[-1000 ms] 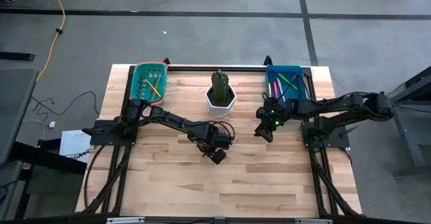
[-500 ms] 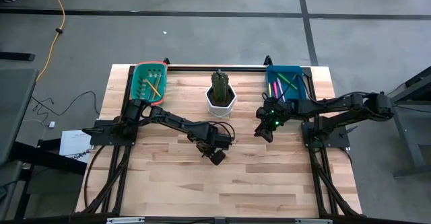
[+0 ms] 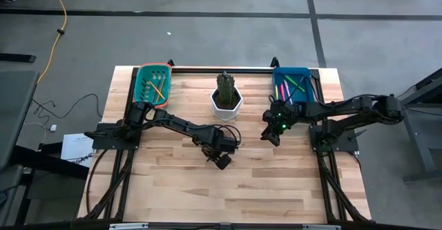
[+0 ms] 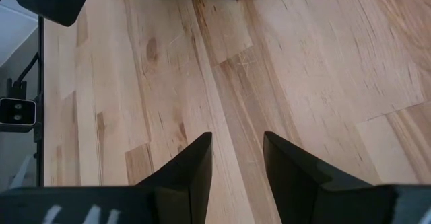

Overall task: Sort pens & pencils
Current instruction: Put the dark blue pencil into the green bin

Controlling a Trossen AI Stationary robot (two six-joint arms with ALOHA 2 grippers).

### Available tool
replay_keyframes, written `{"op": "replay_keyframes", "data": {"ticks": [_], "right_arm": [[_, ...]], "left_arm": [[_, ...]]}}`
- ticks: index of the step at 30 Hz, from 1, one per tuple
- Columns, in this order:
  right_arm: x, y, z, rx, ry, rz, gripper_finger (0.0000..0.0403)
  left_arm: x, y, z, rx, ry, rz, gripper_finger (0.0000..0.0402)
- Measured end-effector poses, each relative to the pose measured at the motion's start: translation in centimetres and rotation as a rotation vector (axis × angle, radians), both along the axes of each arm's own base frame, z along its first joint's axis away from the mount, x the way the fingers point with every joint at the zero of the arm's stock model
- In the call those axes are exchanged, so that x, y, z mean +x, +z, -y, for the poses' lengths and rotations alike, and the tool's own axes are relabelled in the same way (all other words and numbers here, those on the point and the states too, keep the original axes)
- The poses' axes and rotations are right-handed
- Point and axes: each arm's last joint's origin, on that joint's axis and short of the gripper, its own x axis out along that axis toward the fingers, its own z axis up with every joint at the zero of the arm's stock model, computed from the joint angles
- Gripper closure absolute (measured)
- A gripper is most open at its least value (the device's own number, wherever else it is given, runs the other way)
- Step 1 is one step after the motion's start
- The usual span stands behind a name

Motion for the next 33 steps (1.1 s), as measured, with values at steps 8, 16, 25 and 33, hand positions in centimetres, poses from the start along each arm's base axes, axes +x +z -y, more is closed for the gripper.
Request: {"op": "replay_keyframes", "data": {"ticks": [8, 16, 25, 33], "right_arm": [[0.0, 0.0, 0.0, 0.0, 0.0, 0.0, 0.0279], [0.0, 0.0, 0.0, -0.002, -0.001, 0.0, 0.0279], [0.1, 0.0, 0.0, -0.004, -0.002, 0.007, 0.0279], [0.1, 0.1, 0.0, -0.004, -0.009, 0.015, 0.0279]], "left_arm": [[0.0, 0.0, 0.0, 0.005, 0.002, 0.001, 0.0384], [0.0, 0.1, 0.0, 0.011, 0.004, 0.0, 0.0383], [-0.9, 1.6, -0.3, 0.071, -0.003, -0.018, 0.0383], [-1.7, 3.3, -0.4, 0.112, -0.012, -0.032, 0.0383]]}}
